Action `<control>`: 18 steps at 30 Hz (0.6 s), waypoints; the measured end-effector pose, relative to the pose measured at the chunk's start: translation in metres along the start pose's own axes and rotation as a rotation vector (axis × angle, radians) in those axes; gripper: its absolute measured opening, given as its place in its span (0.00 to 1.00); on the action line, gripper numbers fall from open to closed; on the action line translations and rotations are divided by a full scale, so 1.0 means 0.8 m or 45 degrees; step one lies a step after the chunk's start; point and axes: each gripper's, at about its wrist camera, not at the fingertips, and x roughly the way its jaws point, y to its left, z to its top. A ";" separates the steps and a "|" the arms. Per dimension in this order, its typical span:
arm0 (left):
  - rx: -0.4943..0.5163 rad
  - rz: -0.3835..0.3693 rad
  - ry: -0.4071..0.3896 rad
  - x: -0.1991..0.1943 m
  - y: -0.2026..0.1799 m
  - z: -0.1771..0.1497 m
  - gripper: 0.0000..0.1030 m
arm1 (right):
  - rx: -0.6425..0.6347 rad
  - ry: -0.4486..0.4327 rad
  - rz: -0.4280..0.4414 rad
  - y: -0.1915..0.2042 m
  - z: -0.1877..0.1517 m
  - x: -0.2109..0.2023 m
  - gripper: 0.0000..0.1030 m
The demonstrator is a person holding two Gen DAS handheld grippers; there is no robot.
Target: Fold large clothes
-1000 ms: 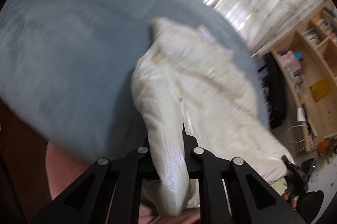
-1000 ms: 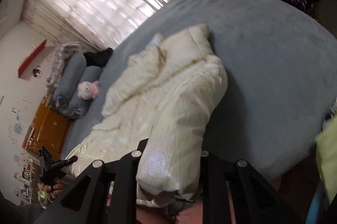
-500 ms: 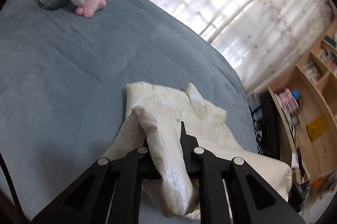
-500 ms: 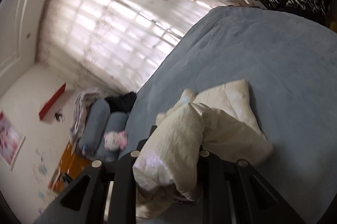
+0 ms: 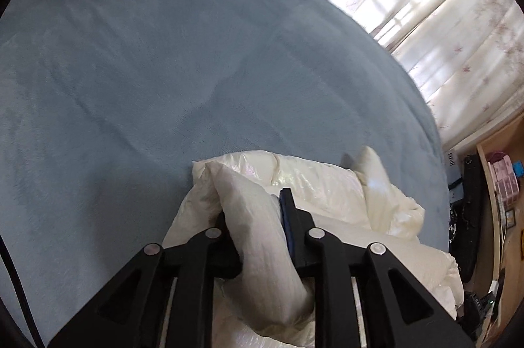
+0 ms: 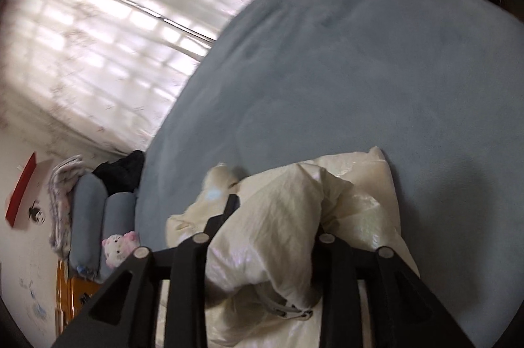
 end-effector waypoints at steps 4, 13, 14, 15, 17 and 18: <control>-0.017 -0.023 0.054 0.016 -0.003 0.018 0.41 | 0.047 0.045 0.092 -0.003 0.011 0.008 0.61; 0.140 -0.125 -0.063 -0.019 -0.032 0.038 0.85 | -0.138 -0.020 0.169 0.029 0.021 -0.028 0.92; 0.160 -0.128 -0.061 -0.021 -0.034 0.039 0.85 | -0.151 -0.031 0.159 0.030 0.023 -0.030 0.92; 0.187 -0.127 -0.047 -0.021 -0.035 0.038 0.85 | -0.166 -0.041 0.146 0.029 0.023 -0.032 0.92; 0.218 -0.112 -0.022 -0.016 -0.035 0.037 0.85 | -0.189 -0.051 0.110 0.027 0.026 -0.031 0.92; 0.231 -0.099 -0.011 -0.013 -0.031 0.038 0.85 | -0.210 -0.053 0.081 0.025 0.026 -0.030 0.92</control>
